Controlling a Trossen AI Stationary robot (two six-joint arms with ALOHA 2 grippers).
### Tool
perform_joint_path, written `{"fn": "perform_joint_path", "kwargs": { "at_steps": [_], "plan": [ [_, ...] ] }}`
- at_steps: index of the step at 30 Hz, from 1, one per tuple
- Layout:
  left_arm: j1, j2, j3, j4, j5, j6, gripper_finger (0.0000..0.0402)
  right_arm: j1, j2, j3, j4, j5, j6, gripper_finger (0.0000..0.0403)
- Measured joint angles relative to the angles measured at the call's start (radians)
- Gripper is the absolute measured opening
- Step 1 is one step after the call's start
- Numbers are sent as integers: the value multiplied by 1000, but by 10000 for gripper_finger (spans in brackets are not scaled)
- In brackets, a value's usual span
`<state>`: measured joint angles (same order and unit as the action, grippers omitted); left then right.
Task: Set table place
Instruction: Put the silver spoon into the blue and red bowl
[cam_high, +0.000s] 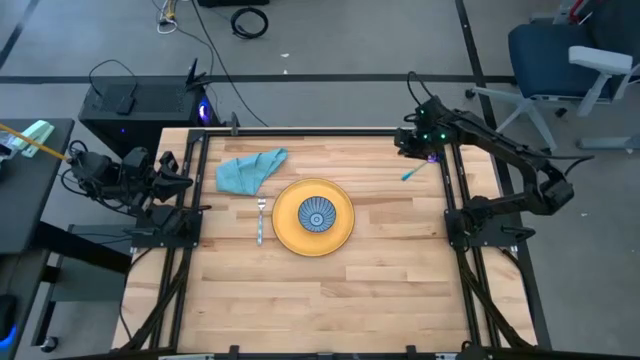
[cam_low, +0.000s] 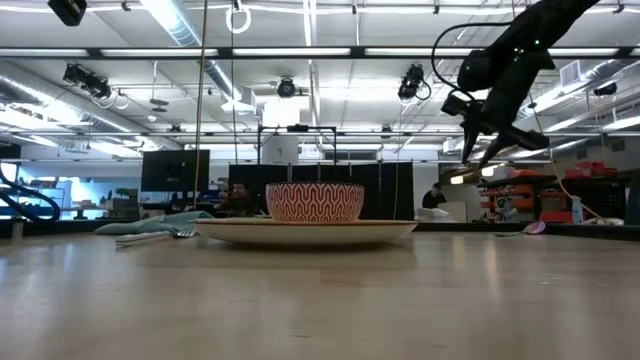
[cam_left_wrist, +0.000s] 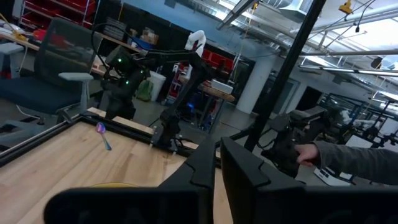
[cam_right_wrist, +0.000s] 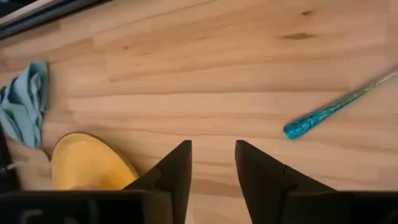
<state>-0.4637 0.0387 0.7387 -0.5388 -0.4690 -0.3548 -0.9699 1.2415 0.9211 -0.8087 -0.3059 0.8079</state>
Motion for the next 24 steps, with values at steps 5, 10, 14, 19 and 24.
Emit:
{"fn": "perform_joint_path", "kwargs": {
  "at_steps": [5, 10, 14, 19, 24],
  "plan": [
    [0, 0, 0, 0, 0, 1, 28, 35, 0, 0, -29, 142, 102, 134],
    [0, 0, 0, 0, 0, 0, 36, 120, 13, 0, -35, 377, 422, 135],
    [0, 0, 0, 0, 0, 0, 40, 196, 49, 0, -33, 453, 622, 135],
    [0, 0, 0, 0, 0, 0, 35, 266, 132, 0, -34, 469, 784, 136],
    [0, 0, 0, 0, 0, 1, 28, 315, 203, 0, -44, 466, 893, 135]
  ]
}}
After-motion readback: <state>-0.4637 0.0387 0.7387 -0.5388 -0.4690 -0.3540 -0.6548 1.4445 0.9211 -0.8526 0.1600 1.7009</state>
